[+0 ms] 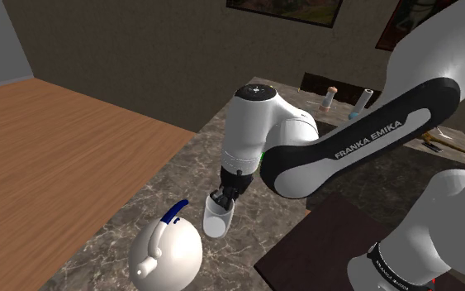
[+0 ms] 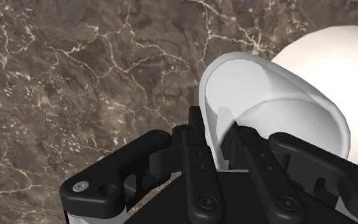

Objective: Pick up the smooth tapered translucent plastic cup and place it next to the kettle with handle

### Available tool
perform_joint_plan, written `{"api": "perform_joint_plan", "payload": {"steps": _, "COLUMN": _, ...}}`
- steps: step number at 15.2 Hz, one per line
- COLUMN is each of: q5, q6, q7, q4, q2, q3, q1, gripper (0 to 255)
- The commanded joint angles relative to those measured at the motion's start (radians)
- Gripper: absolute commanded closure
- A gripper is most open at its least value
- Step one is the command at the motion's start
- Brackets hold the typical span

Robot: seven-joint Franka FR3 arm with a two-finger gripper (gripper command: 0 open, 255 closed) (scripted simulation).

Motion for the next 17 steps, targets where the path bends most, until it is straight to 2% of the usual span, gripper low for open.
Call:
{"api": "perform_joint_plan", "payload": {"steps": 1, "q5": -0.022, "q6": 0.034, "q7": 0.019, "q4": -0.008, "q2": 0.029, "q3": 0.002, "q1": -0.002, "gripper": 255}}
{"api": "perform_joint_plan", "payload": {"steps": 6, "q5": -0.089, "q6": 0.109, "q7": 0.071, "q4": -0.019, "q2": 0.102, "q3": -0.001, "q1": -0.007, "gripper": 255}}
{"api": "perform_joint_plan", "payload": {"steps": 14, "q5": -0.089, "q6": 0.109, "q7": 0.071, "q4": -0.019, "q2": 0.102, "q3": -0.002, "q1": -0.006, "gripper": 255}}
{"api": "perform_joint_plan", "payload": {"steps": 15, "q5": -0.089, "q6": 0.109, "q7": 0.071, "q4": -0.019, "q2": 0.102, "q3": -0.002, "q1": -0.006, "gripper": 0}}
{"api": "perform_joint_plan", "payload": {"steps": 17, "q5": -0.089, "q6": 0.109, "q7": 0.071, "q4": -0.019, "q2": 0.102, "q3": -0.001, "q1": -0.006, "gripper": 0}}
